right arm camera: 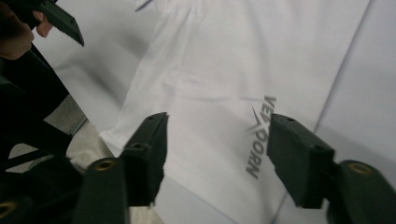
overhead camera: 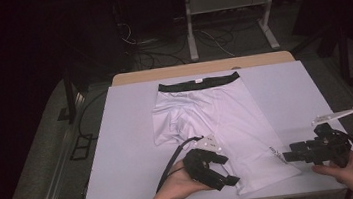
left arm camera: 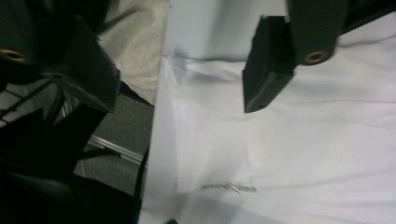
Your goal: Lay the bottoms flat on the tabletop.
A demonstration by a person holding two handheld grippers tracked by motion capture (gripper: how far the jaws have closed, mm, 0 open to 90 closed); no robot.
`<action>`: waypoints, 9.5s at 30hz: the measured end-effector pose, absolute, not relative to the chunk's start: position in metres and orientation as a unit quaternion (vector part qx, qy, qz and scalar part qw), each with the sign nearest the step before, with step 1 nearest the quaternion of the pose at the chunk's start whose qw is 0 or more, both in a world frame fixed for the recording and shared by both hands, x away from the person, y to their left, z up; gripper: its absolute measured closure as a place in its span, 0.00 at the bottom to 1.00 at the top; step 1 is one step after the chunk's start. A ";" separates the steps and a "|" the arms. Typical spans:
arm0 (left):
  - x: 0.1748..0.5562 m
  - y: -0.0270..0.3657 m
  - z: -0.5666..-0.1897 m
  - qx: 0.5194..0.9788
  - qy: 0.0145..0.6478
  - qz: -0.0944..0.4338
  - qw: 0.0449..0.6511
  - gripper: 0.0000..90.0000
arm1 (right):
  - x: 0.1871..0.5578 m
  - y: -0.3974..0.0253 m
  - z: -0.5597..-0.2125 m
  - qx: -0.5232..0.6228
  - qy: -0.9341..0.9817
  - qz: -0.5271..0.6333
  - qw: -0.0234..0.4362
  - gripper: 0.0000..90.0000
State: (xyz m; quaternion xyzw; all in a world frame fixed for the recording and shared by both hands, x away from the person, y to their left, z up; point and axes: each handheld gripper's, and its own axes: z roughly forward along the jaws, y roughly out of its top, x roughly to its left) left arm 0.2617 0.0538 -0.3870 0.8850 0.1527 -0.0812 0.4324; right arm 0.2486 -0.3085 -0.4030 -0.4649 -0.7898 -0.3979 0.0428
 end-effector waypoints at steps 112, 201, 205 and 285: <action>0.405 0.207 -0.383 0.870 0.338 0.062 0.354 0.98 | 0.408 -0.051 -0.405 -0.353 -0.841 -0.409 0.039 0.95; 0.436 0.230 -0.444 0.829 0.434 -0.043 0.351 0.98 | 0.420 -0.095 -0.433 -0.424 -0.812 -0.400 0.037 0.97; 0.432 0.233 -0.437 0.835 0.428 -0.040 0.343 0.98 | 0.412 -0.091 -0.425 -0.399 -0.823 -0.403 0.036 0.98; 0.290 0.316 -0.419 0.872 0.392 -0.086 0.281 0.93 | 0.261 0.003 -0.442 -0.183 -0.894 -0.326 0.249 0.88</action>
